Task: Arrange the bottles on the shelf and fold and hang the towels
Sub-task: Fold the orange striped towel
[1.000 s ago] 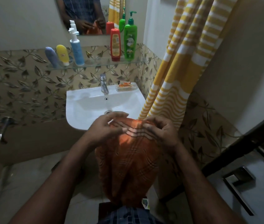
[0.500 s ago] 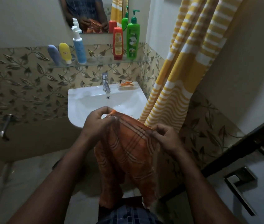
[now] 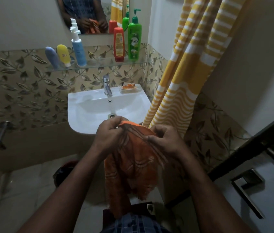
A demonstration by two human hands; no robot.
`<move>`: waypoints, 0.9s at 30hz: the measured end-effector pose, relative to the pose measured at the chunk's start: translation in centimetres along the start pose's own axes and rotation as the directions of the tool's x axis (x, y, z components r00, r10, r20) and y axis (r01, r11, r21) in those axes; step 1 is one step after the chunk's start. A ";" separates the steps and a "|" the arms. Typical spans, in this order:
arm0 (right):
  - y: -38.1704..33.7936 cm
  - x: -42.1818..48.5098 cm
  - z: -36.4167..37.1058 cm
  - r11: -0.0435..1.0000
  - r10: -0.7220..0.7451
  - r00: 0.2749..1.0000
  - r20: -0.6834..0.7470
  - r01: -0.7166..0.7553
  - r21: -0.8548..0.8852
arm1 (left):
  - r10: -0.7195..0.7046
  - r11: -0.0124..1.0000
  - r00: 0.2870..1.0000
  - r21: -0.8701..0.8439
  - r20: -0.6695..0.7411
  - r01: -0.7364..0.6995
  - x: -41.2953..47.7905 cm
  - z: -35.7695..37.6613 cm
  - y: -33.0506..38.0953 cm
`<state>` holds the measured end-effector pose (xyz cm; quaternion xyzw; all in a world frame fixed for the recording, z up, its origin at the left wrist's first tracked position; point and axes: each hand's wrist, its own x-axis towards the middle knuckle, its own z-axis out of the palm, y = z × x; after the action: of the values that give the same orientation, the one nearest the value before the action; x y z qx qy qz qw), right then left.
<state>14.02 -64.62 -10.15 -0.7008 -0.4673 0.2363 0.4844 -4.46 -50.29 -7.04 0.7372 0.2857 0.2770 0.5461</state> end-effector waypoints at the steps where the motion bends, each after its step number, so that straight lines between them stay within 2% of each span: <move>1: 0.6 -0.3 -0.3 1.000 0.001 1.000 0.010 -0.001 -0.020 | -0.012 0.999 1.000 -0.034 -0.011 0.012 0.0 -0.3 0.0; 3: 1.2 -0.7 -0.6 1.000 -0.006 0.999 -0.032 0.007 0.020 | -0.018 0.998 1.000 -0.065 0.014 0.019 -0.1 -0.6 0.0; 6: 1.1 -0.6 -0.9 0.977 0.061 0.989 -0.133 -0.032 0.213 | -0.026 0.998 1.000 -0.064 0.006 0.027 -0.2 -0.6 -0.6; 9: 1.1 -0.6 -1.4 0.978 0.108 0.978 -0.178 -0.072 0.197 | -0.034 0.996 0.996 -0.084 -0.087 0.027 -0.3 -0.8 -1.0; 11: 1.3 -0.7 -1.9 0.984 0.115 0.982 -0.148 -0.092 0.149 | -0.054 0.991 0.989 -0.130 -0.139 0.035 -0.4 -1.1 -0.8; 14: 0.5 -0.8 -2.1 0.984 0.093 0.985 -0.148 -0.068 0.167 | -0.094 0.981 0.990 -0.180 -0.109 0.073 -0.4 -1.5 -0.8; 16: -0.6 -0.4 -1.9 0.967 0.076 0.968 -0.240 -0.013 0.253 | -0.090 0.985 0.994 -0.154 -0.063 0.079 -0.5 -1.6 -1.0; 18: -2.0 -0.1 -1.9 0.910 0.128 0.941 -0.315 0.015 0.415 | -0.067 0.993 0.997 -0.097 -0.045 0.063 -0.7 -1.3 -1.0; 20: -2.9 0.2 -2.0 0.847 0.181 0.921 -0.345 0.032 0.531 | -0.072 0.990 0.995 -0.127 -0.067 0.063 -0.8 -1.0 -1.0; 24: -3.5 0.6 -2.3 0.877 0.132 0.917 -0.377 0.070 0.476 | -0.127 0.974 0.989 -0.197 -0.080 0.109 -0.9 -1.2 -1.0; 27: -4.1 0.9 -1.9 0.849 0.165 0.918 -0.360 0.053 0.526 | -0.128 0.953 0.986 -0.290 -0.110 0.091 -1.1 -1.5 0.3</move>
<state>14.19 -64.33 -5.57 -0.5880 -0.2571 0.2240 0.7335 -6.27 -50.15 -6.49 0.6151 0.3177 0.3308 0.6413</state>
